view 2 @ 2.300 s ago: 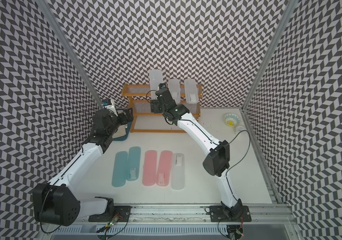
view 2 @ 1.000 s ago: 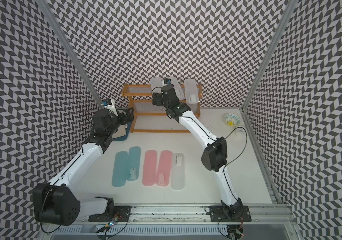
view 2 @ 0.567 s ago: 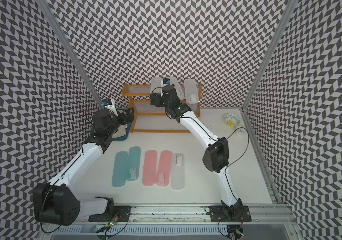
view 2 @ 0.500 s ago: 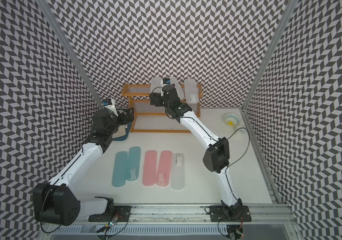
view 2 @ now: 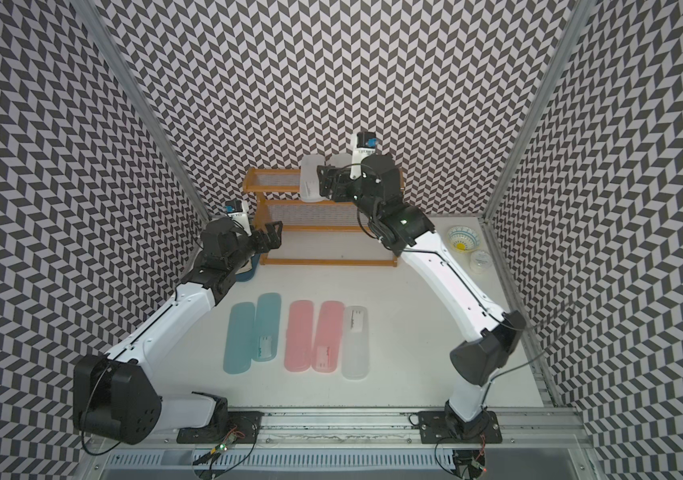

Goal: Place the pencil cases on the shelf according to color
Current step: Pick up the pencil case from the center of the board.

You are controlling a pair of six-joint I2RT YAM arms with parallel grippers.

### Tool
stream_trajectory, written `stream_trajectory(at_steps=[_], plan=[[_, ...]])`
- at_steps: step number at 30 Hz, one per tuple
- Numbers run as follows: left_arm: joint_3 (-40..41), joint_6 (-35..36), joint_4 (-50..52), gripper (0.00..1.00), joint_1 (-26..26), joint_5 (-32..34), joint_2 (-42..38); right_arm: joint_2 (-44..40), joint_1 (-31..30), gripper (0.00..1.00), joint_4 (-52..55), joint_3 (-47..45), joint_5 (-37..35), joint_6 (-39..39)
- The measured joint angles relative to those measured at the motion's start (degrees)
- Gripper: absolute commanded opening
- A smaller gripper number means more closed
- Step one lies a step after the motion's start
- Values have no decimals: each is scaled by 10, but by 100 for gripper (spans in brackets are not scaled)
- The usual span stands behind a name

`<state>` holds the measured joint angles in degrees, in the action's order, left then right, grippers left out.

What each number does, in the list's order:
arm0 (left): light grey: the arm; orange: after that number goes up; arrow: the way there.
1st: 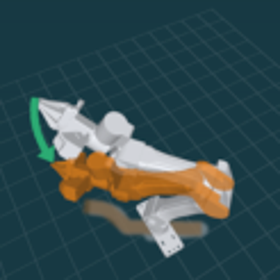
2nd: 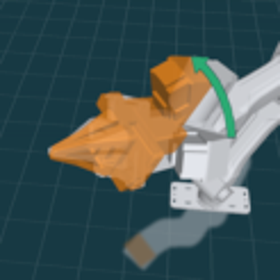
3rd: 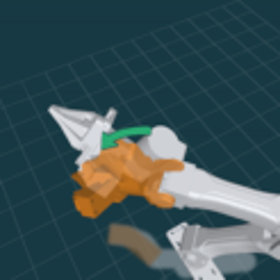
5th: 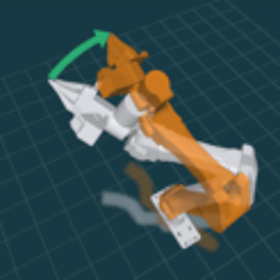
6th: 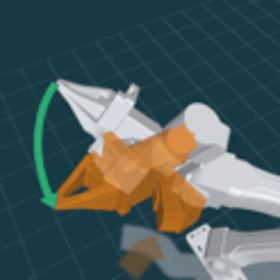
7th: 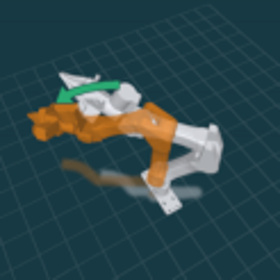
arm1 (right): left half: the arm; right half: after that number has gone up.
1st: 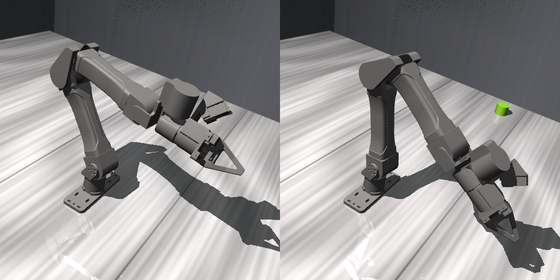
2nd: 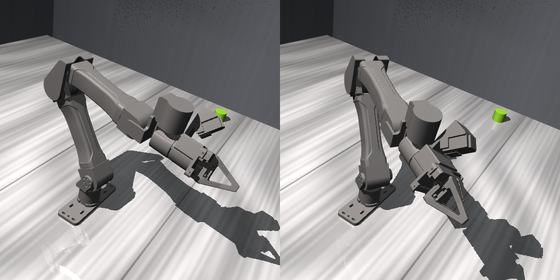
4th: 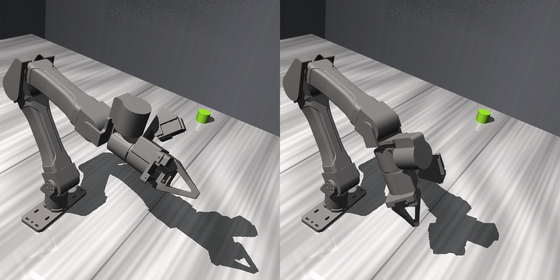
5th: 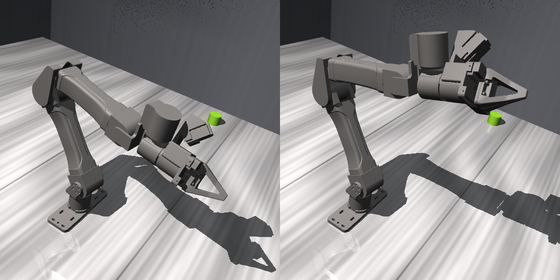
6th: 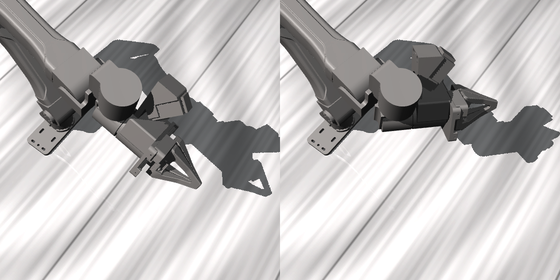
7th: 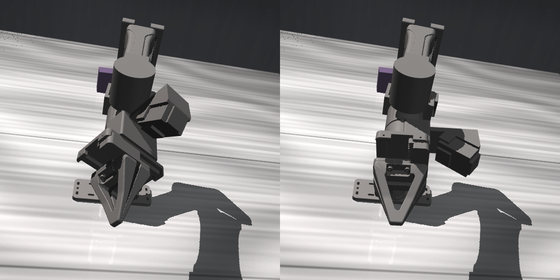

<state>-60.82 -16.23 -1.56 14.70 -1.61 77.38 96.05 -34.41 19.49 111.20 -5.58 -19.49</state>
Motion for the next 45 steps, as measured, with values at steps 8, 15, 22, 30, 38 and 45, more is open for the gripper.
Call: stream_trajectory(at_steps=[8,15,22,30,38,45], plan=[[-4,-3,28,99,64,-14,11,-169,35,94,-25,-344,-16,-16],[37,-34,105,100,93,-35,-34,-223,34,92,-15,-546,0,-40],[49,-105,206,100,193,-53,-68,-236,34,92,-15,-628,1,-62],[61,-211,259,100,328,-52,-24,-229,37,92,-11,-664,1,-75],[92,-287,258,100,415,-63,15,-229,56,92,-16,-674,5,-73],[97,-304,260,99,456,-68,57,-233,65,92,-18,-687,10,-64]])
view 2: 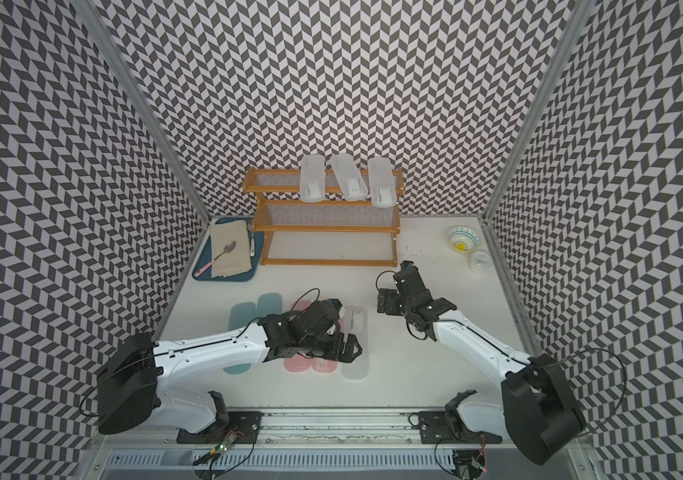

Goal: Place the pencil cases on the shelf according to color
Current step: Pick up the pencil case from the center of the board.

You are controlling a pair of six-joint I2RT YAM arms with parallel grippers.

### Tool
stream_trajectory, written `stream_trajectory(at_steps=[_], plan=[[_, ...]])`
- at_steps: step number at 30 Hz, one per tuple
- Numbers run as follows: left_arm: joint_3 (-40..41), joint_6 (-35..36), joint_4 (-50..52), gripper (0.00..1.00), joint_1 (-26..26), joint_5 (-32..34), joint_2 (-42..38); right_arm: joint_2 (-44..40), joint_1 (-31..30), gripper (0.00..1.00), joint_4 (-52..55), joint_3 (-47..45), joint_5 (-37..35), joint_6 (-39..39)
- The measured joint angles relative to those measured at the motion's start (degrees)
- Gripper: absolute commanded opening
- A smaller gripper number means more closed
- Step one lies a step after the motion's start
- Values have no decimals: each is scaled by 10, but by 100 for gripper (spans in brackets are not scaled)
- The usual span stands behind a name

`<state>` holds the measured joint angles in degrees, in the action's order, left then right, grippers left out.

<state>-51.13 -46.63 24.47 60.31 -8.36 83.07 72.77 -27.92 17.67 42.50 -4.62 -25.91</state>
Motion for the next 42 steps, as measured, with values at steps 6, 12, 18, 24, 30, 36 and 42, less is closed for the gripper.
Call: stream_trajectory(at_steps=[6,12,18,24,30,36,42], plan=[[-16,-3,3,100,18,-11,71,-9,1,92,-2,-14,0,0],[-41,-8,-7,99,26,-21,130,-10,4,92,-2,-28,-1,2],[-77,-8,-5,100,31,-23,167,-17,12,92,-2,-40,-3,4],[-149,9,16,95,30,-5,224,-35,34,92,0,-50,-3,4],[-229,42,70,92,30,33,279,-65,53,90,1,-50,-5,4],[-265,86,99,95,26,77,303,-71,77,81,-4,-68,29,1],[-196,96,60,100,-38,63,254,-65,85,70,-4,-80,108,-5]])
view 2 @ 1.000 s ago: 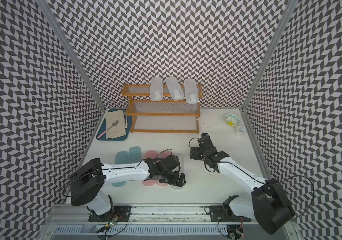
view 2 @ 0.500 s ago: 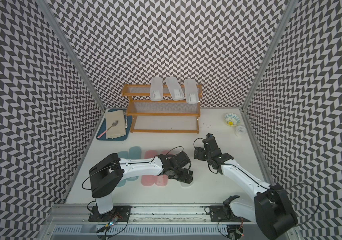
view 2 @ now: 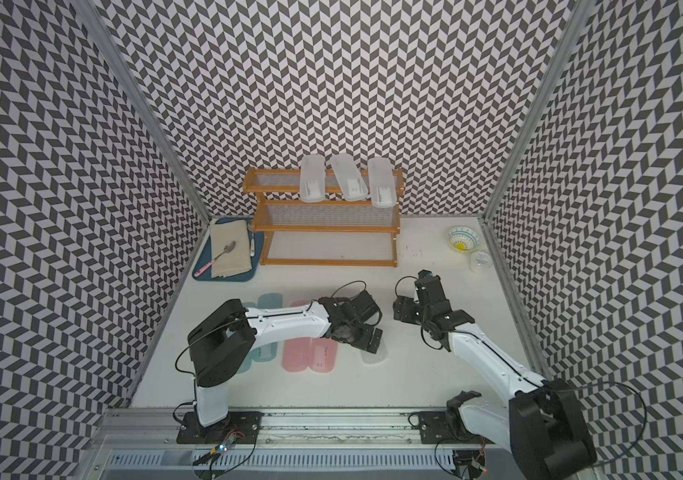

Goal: Place the pencil cases on the shelf according to color
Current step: Pick up the pencil case from the center of the board.

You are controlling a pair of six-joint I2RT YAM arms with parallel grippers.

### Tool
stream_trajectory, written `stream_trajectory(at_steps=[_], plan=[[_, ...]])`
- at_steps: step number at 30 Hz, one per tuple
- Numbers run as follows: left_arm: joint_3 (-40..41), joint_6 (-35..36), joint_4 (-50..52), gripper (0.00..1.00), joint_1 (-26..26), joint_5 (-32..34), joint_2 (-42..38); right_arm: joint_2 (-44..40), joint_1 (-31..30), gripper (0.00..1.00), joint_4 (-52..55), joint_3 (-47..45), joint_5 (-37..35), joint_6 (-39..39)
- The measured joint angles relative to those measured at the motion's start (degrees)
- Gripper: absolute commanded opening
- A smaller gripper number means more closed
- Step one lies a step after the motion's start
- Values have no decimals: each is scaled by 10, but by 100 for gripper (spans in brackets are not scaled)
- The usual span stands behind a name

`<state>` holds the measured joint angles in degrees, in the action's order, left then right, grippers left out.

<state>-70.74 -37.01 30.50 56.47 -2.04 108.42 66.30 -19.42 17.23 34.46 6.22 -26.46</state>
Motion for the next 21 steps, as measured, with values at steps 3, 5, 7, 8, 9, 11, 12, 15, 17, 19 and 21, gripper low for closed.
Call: stream_trajectory(at_steps=[3,5,7,8,9,11,12,15,17,19,21], plan=[[58,-1,-32,99,-53,-35,-42,0,0,67,-12,-21,42,-7],[63,1,-47,100,-75,-50,-46,0,0,67,-26,-44,72,-13],[57,5,-59,100,-79,-59,-38,0,0,66,-35,-66,94,-20],[49,8,-64,100,-78,-65,-31,0,0,66,-38,-76,104,-22],[41,10,-69,100,-77,-69,-23,0,-1,66,-39,-83,111,-24],[24,14,-84,100,-76,-81,-7,0,-3,65,-41,-94,122,-27],[19,14,-92,100,-75,-86,-1,0,-3,63,-42,-97,127,-28],[13,14,-118,100,-74,-106,10,0,-6,62,-57,-106,139,-36],[13,13,-133,100,-75,-116,13,-1,-11,62,-70,-115,147,-42],[13,12,-147,100,-75,-125,17,-4,-17,62,-80,-127,155,-48],[8,12,-161,100,-75,-134,24,-7,-23,61,-90,-141,160,-54]])
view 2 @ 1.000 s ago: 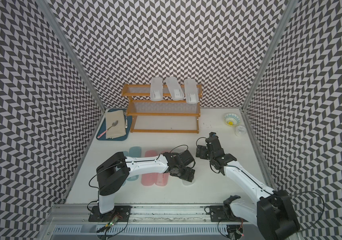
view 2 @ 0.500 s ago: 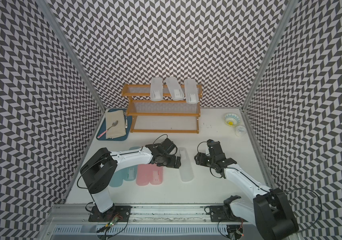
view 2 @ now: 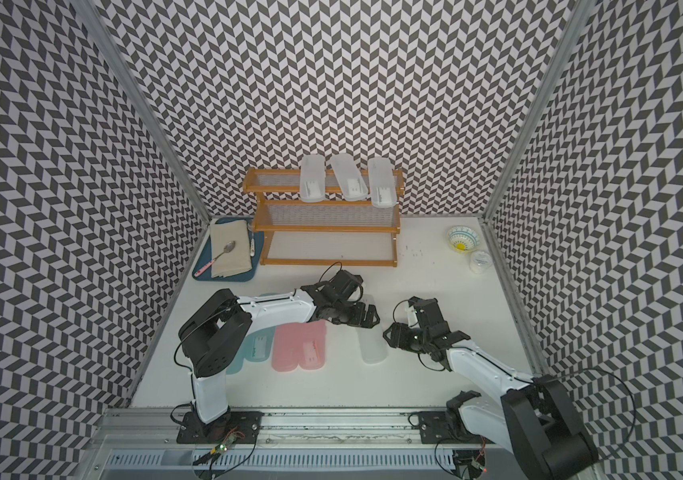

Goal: Place the pencil cases on the shelf according to color
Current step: Pick up the pencil case from the center of the board.

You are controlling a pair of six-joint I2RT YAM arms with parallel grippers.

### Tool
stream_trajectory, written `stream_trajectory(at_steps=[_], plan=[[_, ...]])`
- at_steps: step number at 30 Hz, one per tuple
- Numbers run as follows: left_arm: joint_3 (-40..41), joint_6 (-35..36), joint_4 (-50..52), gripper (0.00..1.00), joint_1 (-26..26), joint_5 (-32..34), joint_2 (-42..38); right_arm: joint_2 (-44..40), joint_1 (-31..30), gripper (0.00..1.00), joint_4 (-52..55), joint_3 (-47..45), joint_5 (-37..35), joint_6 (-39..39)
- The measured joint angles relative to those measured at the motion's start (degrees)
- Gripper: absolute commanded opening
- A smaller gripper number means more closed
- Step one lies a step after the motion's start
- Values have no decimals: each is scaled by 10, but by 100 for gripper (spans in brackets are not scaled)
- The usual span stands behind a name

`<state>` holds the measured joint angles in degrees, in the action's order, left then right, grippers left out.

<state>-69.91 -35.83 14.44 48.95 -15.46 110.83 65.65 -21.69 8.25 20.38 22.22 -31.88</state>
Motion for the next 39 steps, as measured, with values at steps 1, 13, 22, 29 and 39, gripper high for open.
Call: stream_trajectory(at_steps=[1,13,22,29,39], plan=[[-5,0,-6,99,-2,-5,6,-4,-3,62,-8,-4,3,-4],[-71,22,0,100,-26,-17,54,-5,-43,67,-47,-19,7,-35],[-50,30,145,99,-24,66,-23,-110,-25,83,76,93,-166,-43],[-52,-5,200,100,47,105,-39,-84,37,86,102,156,-221,-20],[-91,-88,209,100,86,81,-14,-70,59,90,114,169,-231,9]])
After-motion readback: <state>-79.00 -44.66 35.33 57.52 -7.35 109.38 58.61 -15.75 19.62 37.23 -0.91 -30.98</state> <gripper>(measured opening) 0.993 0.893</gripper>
